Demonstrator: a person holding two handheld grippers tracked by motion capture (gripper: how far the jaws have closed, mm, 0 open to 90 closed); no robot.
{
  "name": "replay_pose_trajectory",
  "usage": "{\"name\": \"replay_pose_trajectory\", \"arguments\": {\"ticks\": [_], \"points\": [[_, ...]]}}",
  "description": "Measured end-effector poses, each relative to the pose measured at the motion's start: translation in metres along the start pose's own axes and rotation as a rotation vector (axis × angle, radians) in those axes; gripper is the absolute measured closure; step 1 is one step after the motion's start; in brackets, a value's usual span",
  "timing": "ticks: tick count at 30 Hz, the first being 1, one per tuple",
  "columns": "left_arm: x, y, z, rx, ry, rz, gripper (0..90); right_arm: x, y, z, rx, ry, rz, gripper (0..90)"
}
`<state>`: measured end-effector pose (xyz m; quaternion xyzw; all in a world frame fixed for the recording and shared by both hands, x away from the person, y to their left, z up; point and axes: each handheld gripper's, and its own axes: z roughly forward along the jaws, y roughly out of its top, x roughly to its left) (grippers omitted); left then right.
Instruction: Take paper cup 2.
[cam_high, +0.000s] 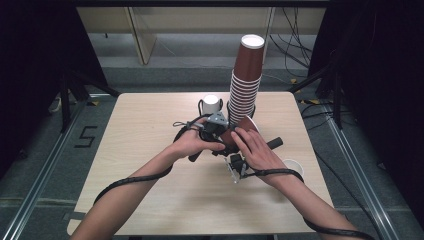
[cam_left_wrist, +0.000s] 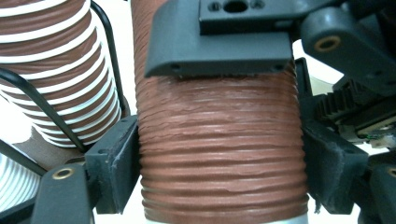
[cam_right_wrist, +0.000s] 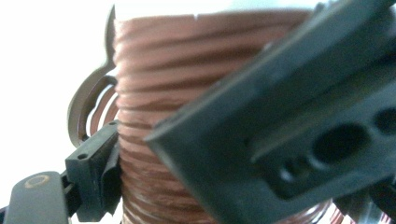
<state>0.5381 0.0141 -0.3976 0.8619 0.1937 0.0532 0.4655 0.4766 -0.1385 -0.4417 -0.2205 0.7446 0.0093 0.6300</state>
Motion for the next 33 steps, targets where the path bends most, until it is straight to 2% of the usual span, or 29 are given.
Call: {"name": "replay_pose_trajectory", "arguments": {"ticks": [2,9,11,15,18,19,21,23,24,25,26,27,28,32,33], "points": [[0.0,0.0,0.0,-0.006,0.005,-0.007,22.4,-0.001,0.001,-0.001,0.0,0.004,-0.017,11.4],[0.002,-0.001,-0.001,-0.021,0.006,-0.011,22.4,-0.001,0.001,-0.002,-0.017,0.002,-0.006,7.1],[0.003,-0.001,-0.003,-0.022,0.014,-0.009,22.5,-0.003,0.001,-0.005,-0.018,0.007,-0.021,7.0],[0.006,-0.003,-0.005,-0.033,0.016,-0.018,22.4,-0.003,0.001,-0.009,-0.027,-0.008,-0.008,7.0],[0.007,-0.005,-0.007,-0.035,0.023,-0.025,22.4,-0.006,0.001,-0.013,-0.034,-0.03,-0.013,7.0],[0.008,-0.005,-0.008,-0.033,0.025,-0.023,22.5,-0.007,0.001,-0.014,-0.029,-0.024,-0.018,7.0],[0.008,-0.006,-0.008,-0.045,0.019,-0.035,22.5,-0.008,0.001,-0.016,-0.047,-0.035,-0.016,7.2],[0.009,-0.007,-0.01,-0.042,0.028,-0.029,22.5,-0.008,0.0,-0.019,-0.038,-0.035,0.002,7.3],[0.01,-0.007,-0.011,-0.041,0.029,-0.03,22.4,-0.014,0.0,-0.019,-0.056,-0.042,-0.063,7.4],[0.01,-0.007,-0.011,-0.041,0.032,-0.029,22.4,-0.014,0.0,-0.02,-0.065,-0.066,-0.044,7.7],[0.011,-0.008,-0.011,-0.042,0.034,-0.033,22.4,-0.014,-0.001,-0.021,-0.068,-0.058,-0.043,7.9],[0.011,-0.008,-0.012,-0.044,0.035,-0.035,22.4,-0.011,-0.001,-0.024,-0.046,-0.032,-0.012,8.2],[0.012,-0.008,-0.012,-0.049,0.037,-0.041,22.4,-0.01,-0.001,-0.025,-0.037,-0.032,0.01,8.7],[0.014,-0.01,-0.013,-0.059,0.033,-0.042,22.4,-0.012,-0.003,-0.028,-0.051,-0.043,0.031,9.8],[0.014,-0.011,-0.014,-0.061,0.036,-0.043,22.5,-0.013,-0.004,-0.029,-0.055,-0.048,0.054,10.0]]}}
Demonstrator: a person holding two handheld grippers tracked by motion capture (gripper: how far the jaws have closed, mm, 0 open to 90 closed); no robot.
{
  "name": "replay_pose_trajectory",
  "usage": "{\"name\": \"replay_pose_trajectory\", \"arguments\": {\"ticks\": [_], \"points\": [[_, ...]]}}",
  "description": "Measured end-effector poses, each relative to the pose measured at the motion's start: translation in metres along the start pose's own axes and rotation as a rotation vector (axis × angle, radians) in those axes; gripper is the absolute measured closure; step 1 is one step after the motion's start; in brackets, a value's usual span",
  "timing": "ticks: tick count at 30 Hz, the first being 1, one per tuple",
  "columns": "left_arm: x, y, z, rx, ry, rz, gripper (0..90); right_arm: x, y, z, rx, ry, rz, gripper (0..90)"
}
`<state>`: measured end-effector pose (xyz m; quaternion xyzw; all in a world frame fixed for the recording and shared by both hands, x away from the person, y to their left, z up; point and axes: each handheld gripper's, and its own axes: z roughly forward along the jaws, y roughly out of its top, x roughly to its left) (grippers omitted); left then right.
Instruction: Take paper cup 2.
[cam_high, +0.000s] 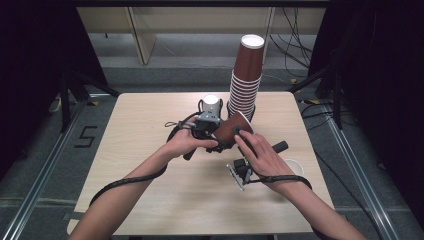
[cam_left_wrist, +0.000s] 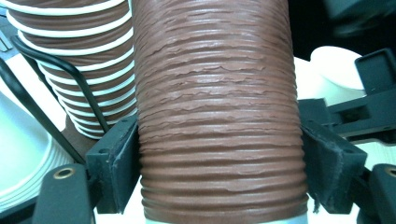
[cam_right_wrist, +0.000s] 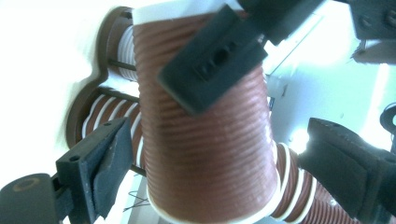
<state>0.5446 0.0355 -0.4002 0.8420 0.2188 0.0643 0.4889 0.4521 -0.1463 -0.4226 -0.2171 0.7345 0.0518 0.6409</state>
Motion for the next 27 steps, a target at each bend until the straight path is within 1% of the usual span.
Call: {"name": "replay_pose_trajectory", "arguments": {"ticks": [1,2,3,4,5,6,7,8,9,10,11,12,13,14,15,16,17,18,19,20,21,22,23,24,25,26,27], "points": [[0.0,0.0,0.0,0.001,0.007,0.002,22.4,0.0,-0.001,-0.001,0.005,0.009,0.024,10.0],[0.001,0.0,-0.001,-0.005,0.005,-0.004,22.4,-0.002,-0.001,0.0,-0.015,-0.017,0.033,10.0],[0.001,0.0,-0.001,-0.004,0.016,-0.008,22.4,-0.002,-0.002,-0.001,-0.003,-0.009,0.053,10.0],[0.002,0.0,-0.002,-0.003,0.018,-0.007,22.5,-0.005,-0.003,-0.003,0.006,0.013,0.035,10.0],[0.002,0.0,-0.002,-0.006,0.02,-0.009,22.4,-0.006,-0.004,-0.005,0.021,0.026,0.056,10.1],[0.003,-0.001,-0.001,-0.007,0.018,-0.01,22.4,-0.006,-0.005,-0.001,-0.027,-0.028,0.07,10.1],[0.003,-0.001,-0.001,-0.007,0.02,-0.012,22.4,-0.009,-0.006,-0.001,-0.025,-0.027,0.059,10.2],[0.003,-0.001,-0.001,-0.004,0.02,-0.011,22.4,-0.006,-0.006,-0.004,0.02,0.013,0.11,10.3],[0.004,-0.002,-0.001,-0.004,0.017,-0.011,22.4,-0.011,-0.008,-0.004,0.024,0.025,0.04,10.3],[0.004,-0.002,0.0,-0.006,0.017,-0.013,22.4,-0.01,-0.008,-0.001,-0.021,-0.039,0.064,10.5],[0.004,-0.002,0.0,-0.005,0.021,-0.014,22.4,-0.01,-0.008,-0.001,-0.016,-0.03,0.064,10.6],[0.004,-0.002,0.0,-0.006,0.022,-0.014,22.4,-0.007,-0.009,-0.003,0.017,0.0,0.099,10.6],[0.004,-0.003,0.0,-0.006,0.023,-0.014,22.4,-0.012,-0.01,-0.002,-0.003,-0.007,0.028,10.7],[0.004,-0.003,0.0,-0.009,0.022,-0.015,22.4,-0.011,-0.01,-0.004,0.016,0.018,0.05,11.0],[0.004,-0.003,0.0,-0.011,0.026,-0.016,22.4,-0.01,-0.01,-0.004,0.018,0.017,0.072,11.2],[0.005,-0.003,0.0,-0.012,0.026,-0.015,22.4,-0.009,-0.01,-0.004,0.004,0.003,0.093,11.3],[0.005,-0.004,0.0,-0.019,0.024,-0.015,22.4,-0.009,-0.011,-0.004,-0.003,0.003,0.116,11.5],[0.006,-0.004,0.0,-0.02,0.02,-0.018,22.4,-0.01,-0.011,-0.005,0.001,0.02,0.132,11.7],[0.006,-0.004,0.0,-0.025,0.027,-0.018,22.4,-0.011,-0.011,-0.005,0.007,0.031,0.148,12.0],[0.006,-0.005,0.0,-0.026,0.033,-0.017,22.4,-0.013,-0.011,-0.005,0.001,0.034,0.158,12.1],[0.006,-0.005,0.0,-0.029,0.032,-0.019,22.4,-0.013,-0.012,-0.005,-0.006,0.042,0.191,12.1],[0.007,-0.006,0.0,-0.032,0.031,-0.019,22.4,-0.016,-0.013,-0.005,-0.023,0.048,0.206,12.4],[0.007,-0.007,0.0,-0.033,0.031,-0.022,22.4,-0.017,-0.014,-0.005,-0.024,0.057,0.254,12.5],[0.007,-0.007,0.0,-0.036,0.039,-0.02,22.4,-0.022,-0.015,-0.006,-0.035,0.061,0.238,12.6],[0.007,-0.008,0.0,-0.036,0.045,-0.019,22.4,-0.022,-0.016,-0.007,-0.026,0.062,0.291,13.0],[0.007,-0.009,0.0,-0.04,0.045,-0.022,22.4,-0.024,-0.017,-0.007,-0.026,0.068,0.334,13.4],[0.007,-0.009,0.0,-0.045,0.051,-0.021,22.4,-0.027,-0.019,-0.007,-0.03,0.061,0.352,14.0]]}}
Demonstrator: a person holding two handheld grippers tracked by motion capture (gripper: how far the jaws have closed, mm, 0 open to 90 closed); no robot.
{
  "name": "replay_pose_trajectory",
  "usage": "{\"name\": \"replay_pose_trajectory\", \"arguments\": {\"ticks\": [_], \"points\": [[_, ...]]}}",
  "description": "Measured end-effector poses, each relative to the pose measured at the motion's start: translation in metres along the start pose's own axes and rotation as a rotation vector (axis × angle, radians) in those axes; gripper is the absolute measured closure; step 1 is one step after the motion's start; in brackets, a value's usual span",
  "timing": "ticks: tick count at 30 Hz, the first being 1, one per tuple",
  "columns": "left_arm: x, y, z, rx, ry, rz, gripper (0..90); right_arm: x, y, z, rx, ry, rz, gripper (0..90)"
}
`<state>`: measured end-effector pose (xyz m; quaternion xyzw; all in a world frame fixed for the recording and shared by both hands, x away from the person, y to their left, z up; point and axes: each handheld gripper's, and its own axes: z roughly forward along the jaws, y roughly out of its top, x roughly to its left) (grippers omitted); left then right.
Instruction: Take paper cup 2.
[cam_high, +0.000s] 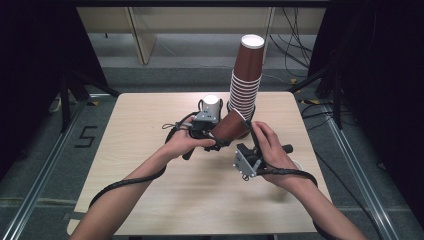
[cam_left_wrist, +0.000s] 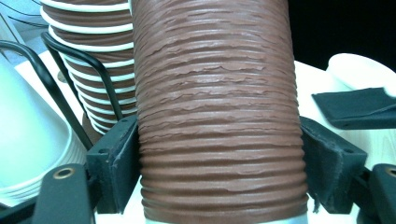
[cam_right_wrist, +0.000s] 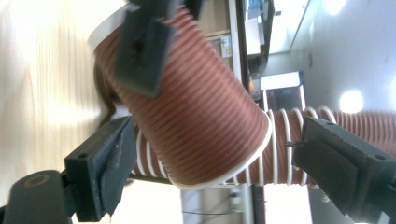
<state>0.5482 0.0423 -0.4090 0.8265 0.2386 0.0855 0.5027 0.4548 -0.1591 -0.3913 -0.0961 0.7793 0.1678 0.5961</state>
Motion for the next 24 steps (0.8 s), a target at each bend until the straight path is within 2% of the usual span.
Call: {"name": "replay_pose_trajectory", "arguments": {"ticks": [1,2,3,8,9,11,12,13,15,16,20,24], "points": [[0.0,-0.001,0.0,-0.003,-0.001,0.001,22.4,0.001,-0.001,0.0,0.0,0.021,0.078,14.4],[0.0,-0.001,0.0,-0.007,-0.001,0.003,22.3,-0.003,-0.001,0.002,-0.028,0.021,0.093,14.5],[0.0,-0.002,0.0,-0.012,0.008,0.004,22.3,-0.002,-0.001,0.001,-0.03,0.028,0.171,14.6],[0.0,-0.005,0.001,-0.028,0.012,-0.005,22.3,-0.008,-0.004,0.002,-0.03,0.044,0.304,15.2],[0.0,-0.006,0.001,-0.025,0.018,-0.006,22.3,-0.006,-0.002,0.0,0.001,0.055,0.404,15.5],[-0.001,-0.008,0.001,-0.028,0.024,-0.004,22.3,-0.009,-0.004,0.001,-0.012,0.071,0.448,15.6],[-0.001,-0.009,0.002,-0.041,0.025,-0.007,22.3,-0.01,-0.004,0.002,-0.024,0.078,0.5,15.7],[-0.001,-0.01,0.002,-0.035,0.026,-0.006,22.3,-0.011,-0.005,0.003,-0.032,0.081,0.522,15.7],[-0.001,-0.011,0.003,-0.053,0.018,-0.017,22.3,-0.011,-0.006,0.004,-0.034,0.096,0.61,15.8],[-0.002,-0.011,0.002,-0.047,0.03,-0.019,22.3,-0.012,-0.007,0.005,-0.035,0.097,0.639,15.9],[-0.002,-0.013,0.003,-0.052,0.034,-0.01,22.2,-0.015,-0.008,0.006,-0.051,0.12,0.819,16.0],[-0.002,-0.014,0.004,-0.053,0.039,-0.011,22.2,-0.017,-0.009,0.007,-0.067,0.141,0.964,16.6]]}}
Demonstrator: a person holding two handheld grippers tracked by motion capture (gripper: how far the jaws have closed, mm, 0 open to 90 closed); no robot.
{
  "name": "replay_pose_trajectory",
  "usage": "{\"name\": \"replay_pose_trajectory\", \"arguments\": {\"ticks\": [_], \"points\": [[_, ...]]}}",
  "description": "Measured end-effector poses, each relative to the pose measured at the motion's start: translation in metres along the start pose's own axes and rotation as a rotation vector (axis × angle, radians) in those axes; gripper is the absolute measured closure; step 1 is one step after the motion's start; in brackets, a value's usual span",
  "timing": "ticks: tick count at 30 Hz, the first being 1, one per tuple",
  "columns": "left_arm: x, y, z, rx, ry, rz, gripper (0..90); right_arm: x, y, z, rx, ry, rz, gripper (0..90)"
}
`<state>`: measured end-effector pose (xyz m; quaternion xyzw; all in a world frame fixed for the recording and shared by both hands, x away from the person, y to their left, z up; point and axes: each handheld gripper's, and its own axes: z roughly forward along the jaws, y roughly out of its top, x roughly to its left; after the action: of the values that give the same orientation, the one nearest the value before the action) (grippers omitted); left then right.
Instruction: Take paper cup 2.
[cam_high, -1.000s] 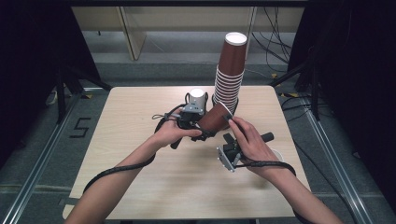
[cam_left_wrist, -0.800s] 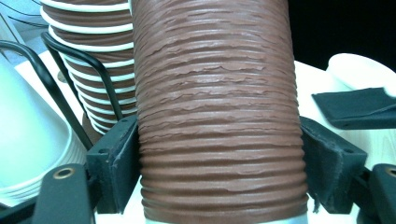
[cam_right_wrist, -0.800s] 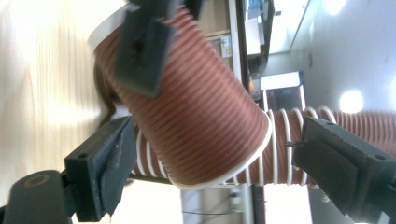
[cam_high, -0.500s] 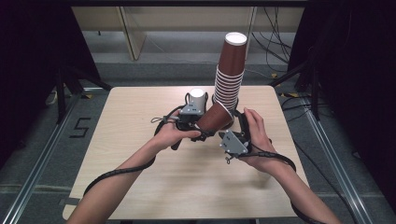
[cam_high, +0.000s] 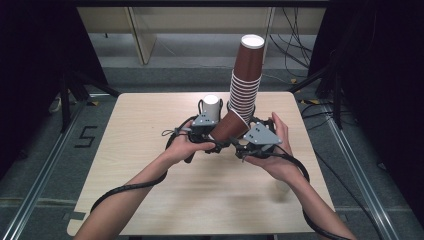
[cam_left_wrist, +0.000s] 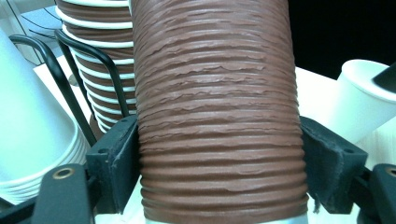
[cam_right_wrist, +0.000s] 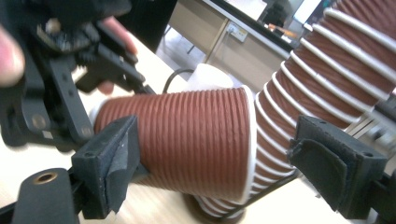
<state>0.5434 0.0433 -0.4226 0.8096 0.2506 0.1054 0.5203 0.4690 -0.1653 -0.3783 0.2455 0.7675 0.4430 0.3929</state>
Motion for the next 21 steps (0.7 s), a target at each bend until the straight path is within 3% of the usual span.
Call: {"name": "replay_pose_trajectory", "arguments": {"ticks": [8,14,17,19,21], "points": [[-0.001,-0.001,0.001,-0.015,0.005,-0.004,22.1,0.001,-0.002,0.008,0.001,0.005,0.173,16.9],[-0.001,-0.001,0.002,-0.024,0.006,-0.006,22.1,0.003,-0.002,0.013,0.007,-0.003,0.343,15.7],[-0.001,-0.001,0.002,-0.03,0.008,-0.011,22.1,0.001,-0.003,0.014,0.005,-0.028,0.374,15.4],[-0.001,-0.001,0.002,-0.031,0.006,-0.01,22.1,0.004,-0.004,0.014,0.016,-0.026,0.466,15.4],[-0.001,-0.001,0.001,-0.023,0.008,-0.008,22.1,0.004,-0.005,0.015,0.007,-0.034,0.512,15.3]]}}
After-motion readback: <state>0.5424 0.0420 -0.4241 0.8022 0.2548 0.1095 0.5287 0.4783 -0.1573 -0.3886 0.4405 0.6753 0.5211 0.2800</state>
